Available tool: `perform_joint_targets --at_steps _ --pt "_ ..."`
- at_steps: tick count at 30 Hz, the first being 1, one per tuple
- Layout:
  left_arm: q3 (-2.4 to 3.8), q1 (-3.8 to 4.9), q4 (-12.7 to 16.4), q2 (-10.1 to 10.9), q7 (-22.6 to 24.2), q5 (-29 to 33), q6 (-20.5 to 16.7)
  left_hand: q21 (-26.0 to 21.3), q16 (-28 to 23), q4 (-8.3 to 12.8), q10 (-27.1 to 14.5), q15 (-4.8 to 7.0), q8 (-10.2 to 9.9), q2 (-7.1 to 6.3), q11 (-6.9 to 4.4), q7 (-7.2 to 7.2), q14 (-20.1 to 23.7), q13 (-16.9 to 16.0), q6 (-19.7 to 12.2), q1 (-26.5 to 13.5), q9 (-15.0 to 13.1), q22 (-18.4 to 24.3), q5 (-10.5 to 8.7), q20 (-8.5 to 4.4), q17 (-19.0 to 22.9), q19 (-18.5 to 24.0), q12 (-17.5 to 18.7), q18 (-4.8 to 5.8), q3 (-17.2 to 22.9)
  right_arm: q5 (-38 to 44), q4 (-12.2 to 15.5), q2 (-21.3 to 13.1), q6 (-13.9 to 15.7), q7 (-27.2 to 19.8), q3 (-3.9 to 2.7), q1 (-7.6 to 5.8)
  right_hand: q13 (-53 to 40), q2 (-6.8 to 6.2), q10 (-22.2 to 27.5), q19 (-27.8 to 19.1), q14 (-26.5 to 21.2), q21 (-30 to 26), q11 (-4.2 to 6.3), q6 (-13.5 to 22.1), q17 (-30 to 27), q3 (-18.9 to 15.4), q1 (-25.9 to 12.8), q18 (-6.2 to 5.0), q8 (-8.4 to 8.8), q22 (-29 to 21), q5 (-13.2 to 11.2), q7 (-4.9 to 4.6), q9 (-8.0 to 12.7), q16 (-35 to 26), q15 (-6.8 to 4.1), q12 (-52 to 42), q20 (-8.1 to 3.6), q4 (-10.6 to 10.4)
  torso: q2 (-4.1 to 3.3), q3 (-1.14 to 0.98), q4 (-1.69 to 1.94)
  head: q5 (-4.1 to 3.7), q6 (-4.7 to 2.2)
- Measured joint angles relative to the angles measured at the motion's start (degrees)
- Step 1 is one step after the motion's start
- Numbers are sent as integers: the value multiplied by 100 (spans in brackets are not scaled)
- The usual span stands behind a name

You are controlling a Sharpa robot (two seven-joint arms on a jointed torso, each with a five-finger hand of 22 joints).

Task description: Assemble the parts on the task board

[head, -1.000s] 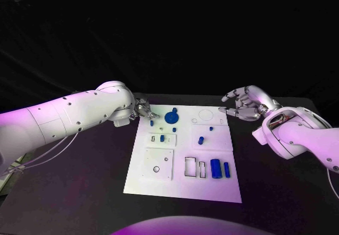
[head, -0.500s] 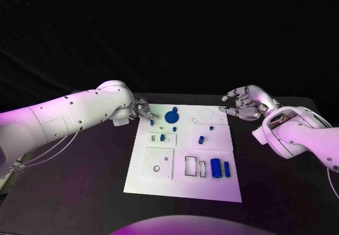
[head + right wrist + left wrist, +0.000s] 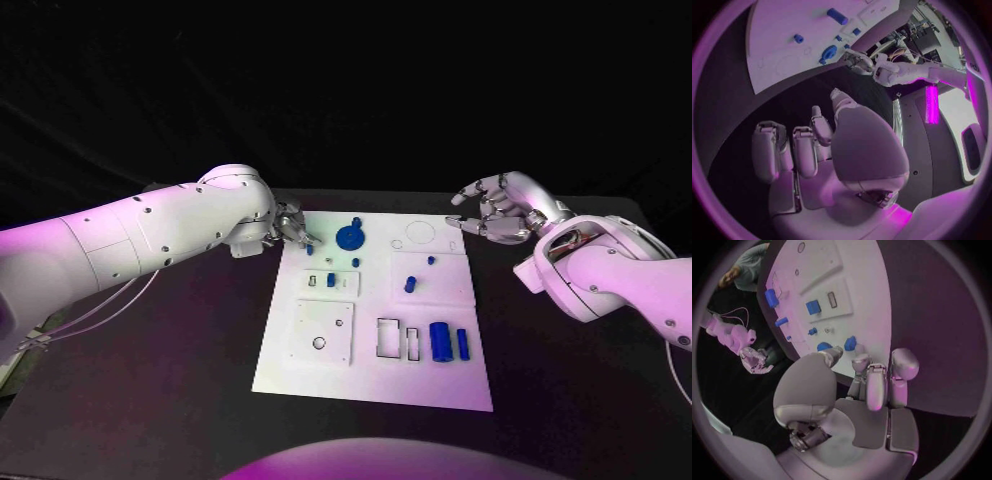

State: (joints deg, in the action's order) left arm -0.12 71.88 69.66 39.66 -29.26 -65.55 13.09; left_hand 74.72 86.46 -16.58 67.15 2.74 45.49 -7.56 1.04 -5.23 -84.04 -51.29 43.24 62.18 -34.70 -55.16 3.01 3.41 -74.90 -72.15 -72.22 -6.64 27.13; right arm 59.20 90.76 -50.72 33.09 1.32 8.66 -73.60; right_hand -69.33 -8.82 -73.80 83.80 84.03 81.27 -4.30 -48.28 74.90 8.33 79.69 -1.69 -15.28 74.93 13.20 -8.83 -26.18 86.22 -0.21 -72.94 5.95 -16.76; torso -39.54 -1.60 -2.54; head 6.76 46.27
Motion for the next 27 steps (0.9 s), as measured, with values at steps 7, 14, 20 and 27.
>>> perform_joint_targets --at_steps 7,14,20,27 --pt "-4 0 3 0 0 5 15 0 0 16 0 0 0 25 0 33 0 -28 71 249 16 -19 0 0 0 0 -15 0 242 -2 -5 4 -1 1 0 0 0 0 0 0 0 0 0 0 1 0 0 0 0 0 0 0 0 0 0 0 0 0 2 -1 -1 -1 9" --pt "-5 0 11 0 0 24 37 0 0 28 0 0 43 25 0 55 0 -66 108 297 14 -36 0 -1 0 -1 -30 0 319 -3 -10 7 -1 3 0 1 0 0 0 0 0 0 0 0 5 16 0 0 0 -1 0 0 0 0 0 0 0 16 2 -4 -2 -1 14" --pt "-5 0 15 4 0 93 35 40 0 131 106 60 324 73 -106 110 8 -124 153 663 -159 -102 -5 -35 0 -35 -52 1 904 -3 -17 9 -1 3 0 1 0 0 0 0 0 0 0 0 4 16 1 0 0 -1 0 0 0 0 0 0 0 16 2 -7 -1 -1 22" --pt "-6 0 81 56 0 261 12 67 0 138 167 84 676 48 -166 166 0 -192 37 720 -298 -191 -16 -74 0 -74 -79 0 1412 -3 -21 11 -2 4 0 1 0 -1 0 0 0 0 0 0 4 16 1 0 0 -1 0 0 -1 0 0 0 0 16 2 -8 -3 2 26"
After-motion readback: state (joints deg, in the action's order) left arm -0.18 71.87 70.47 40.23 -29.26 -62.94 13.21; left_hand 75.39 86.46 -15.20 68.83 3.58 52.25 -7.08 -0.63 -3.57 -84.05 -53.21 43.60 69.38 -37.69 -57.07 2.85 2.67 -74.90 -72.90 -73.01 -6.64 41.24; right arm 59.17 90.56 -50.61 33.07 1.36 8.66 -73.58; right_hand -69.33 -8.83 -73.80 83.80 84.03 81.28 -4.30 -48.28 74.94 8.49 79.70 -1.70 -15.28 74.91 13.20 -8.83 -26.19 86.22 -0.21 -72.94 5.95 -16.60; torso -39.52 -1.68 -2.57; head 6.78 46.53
